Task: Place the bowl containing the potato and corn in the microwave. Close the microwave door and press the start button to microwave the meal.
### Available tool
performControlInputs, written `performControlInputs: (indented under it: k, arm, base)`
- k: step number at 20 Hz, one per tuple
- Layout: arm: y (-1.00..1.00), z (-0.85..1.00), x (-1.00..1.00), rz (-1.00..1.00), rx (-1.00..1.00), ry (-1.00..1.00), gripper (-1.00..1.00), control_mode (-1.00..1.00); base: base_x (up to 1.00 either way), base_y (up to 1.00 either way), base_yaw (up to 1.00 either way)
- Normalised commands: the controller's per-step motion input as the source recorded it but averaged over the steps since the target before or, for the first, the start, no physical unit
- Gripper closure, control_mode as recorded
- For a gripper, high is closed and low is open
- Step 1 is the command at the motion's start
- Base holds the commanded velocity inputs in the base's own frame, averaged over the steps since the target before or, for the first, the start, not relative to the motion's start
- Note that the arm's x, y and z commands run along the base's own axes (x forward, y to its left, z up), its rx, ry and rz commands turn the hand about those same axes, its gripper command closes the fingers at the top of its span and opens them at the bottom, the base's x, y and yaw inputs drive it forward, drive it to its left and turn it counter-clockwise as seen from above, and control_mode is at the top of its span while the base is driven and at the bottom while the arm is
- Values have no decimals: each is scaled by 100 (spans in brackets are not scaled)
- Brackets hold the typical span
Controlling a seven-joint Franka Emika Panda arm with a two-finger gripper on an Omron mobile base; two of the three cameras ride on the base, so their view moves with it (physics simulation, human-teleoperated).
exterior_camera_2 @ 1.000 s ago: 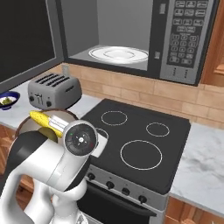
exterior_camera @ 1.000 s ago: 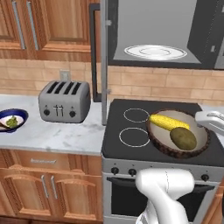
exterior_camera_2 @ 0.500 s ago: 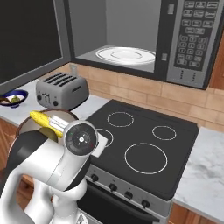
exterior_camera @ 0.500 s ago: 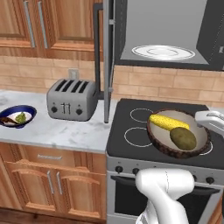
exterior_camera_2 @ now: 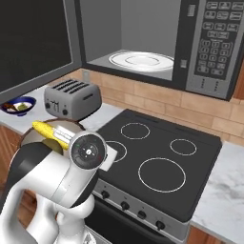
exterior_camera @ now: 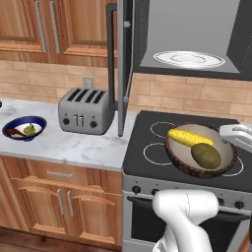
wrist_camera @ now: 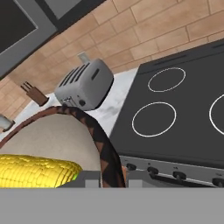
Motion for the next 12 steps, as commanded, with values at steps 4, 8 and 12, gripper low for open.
performControlInputs:
  k: [4,8,12]
  arm:
    - [0,0,0,0,0,0,100,100]
    - [0,0,0,1,0,0,100,-100]
    - [0,0,0,0,0,0,100,-100]
  base:
    - [10,-25,11]
    - [1,-11,7]
    - [0,0,0]
